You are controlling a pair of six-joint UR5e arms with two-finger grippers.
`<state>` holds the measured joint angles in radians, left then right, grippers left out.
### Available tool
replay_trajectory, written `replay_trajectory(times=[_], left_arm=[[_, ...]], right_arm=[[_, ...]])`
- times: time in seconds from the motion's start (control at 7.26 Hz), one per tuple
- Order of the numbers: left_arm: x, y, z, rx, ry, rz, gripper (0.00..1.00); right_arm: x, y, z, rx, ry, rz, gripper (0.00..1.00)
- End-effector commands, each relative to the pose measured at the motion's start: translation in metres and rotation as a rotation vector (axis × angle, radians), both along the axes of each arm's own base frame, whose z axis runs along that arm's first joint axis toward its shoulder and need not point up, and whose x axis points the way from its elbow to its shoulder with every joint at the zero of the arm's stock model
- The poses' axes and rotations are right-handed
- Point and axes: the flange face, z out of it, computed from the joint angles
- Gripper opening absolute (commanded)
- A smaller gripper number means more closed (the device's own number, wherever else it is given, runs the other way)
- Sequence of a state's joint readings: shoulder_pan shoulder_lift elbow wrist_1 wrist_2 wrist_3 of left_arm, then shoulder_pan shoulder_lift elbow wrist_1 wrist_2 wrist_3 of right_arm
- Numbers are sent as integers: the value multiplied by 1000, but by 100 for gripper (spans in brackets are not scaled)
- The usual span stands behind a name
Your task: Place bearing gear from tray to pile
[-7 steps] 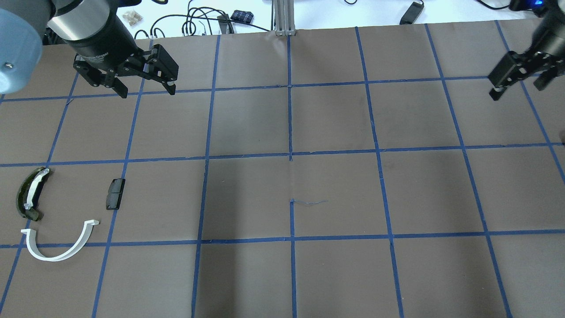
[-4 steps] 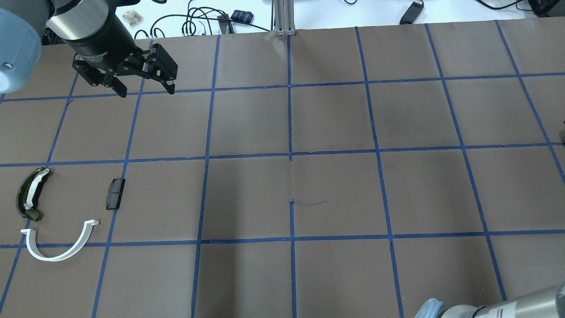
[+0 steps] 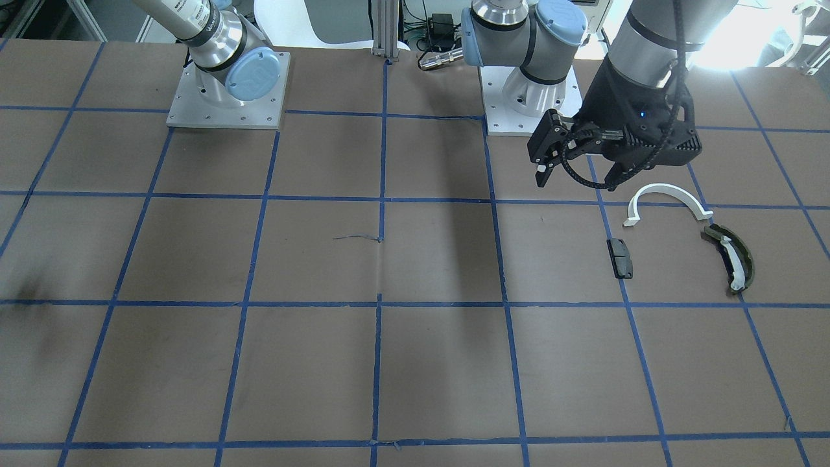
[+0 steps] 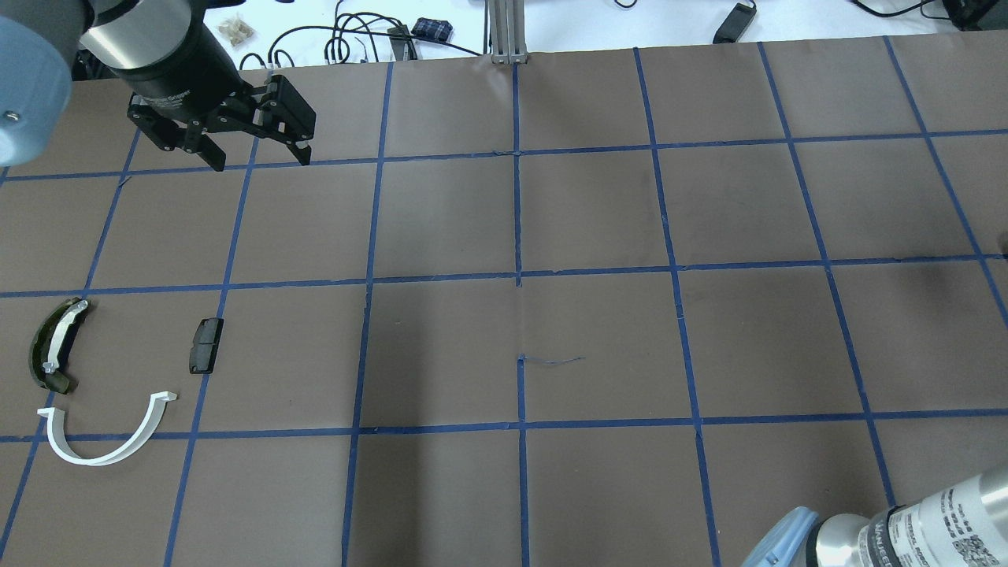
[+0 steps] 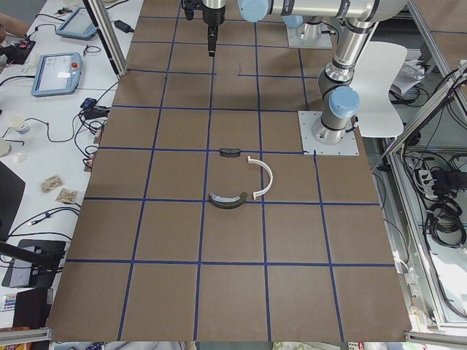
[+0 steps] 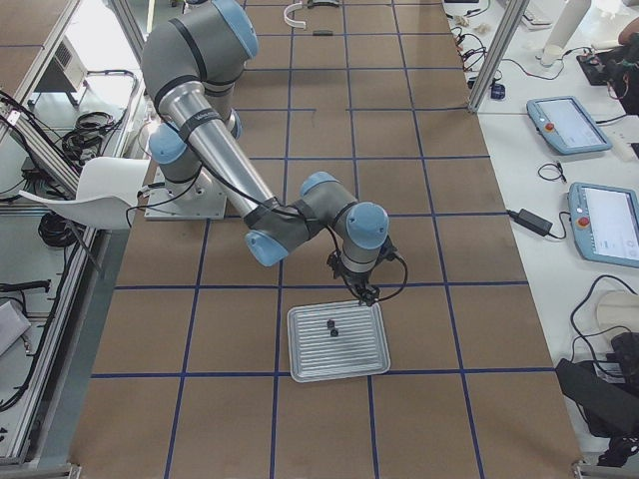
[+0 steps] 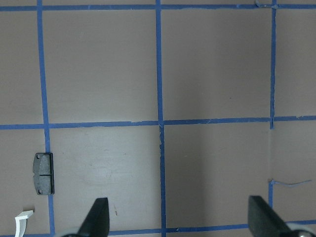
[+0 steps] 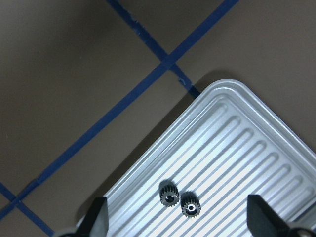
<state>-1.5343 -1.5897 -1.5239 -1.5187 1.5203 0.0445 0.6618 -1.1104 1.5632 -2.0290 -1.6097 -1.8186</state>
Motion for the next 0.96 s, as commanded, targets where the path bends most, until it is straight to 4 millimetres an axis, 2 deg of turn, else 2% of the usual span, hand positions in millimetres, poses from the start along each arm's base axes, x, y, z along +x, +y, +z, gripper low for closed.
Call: replay_trajectory(times=[0.0,0.14,0.41,0.83], left_arm=[[2,-3,4,-9,1,3,100],[2,-3,4,-9,1,3,100],[2,-2,2,-6,1,3,100],[2,-2,1,-15,1,3,100]], right_arm=[[-21,12,-24,7,-30,334,100],[-22,11,-42,15,-54,463,100],[-32,7,-84,7,-22,483,100],[-28,11,-95,18,-39,483,90]])
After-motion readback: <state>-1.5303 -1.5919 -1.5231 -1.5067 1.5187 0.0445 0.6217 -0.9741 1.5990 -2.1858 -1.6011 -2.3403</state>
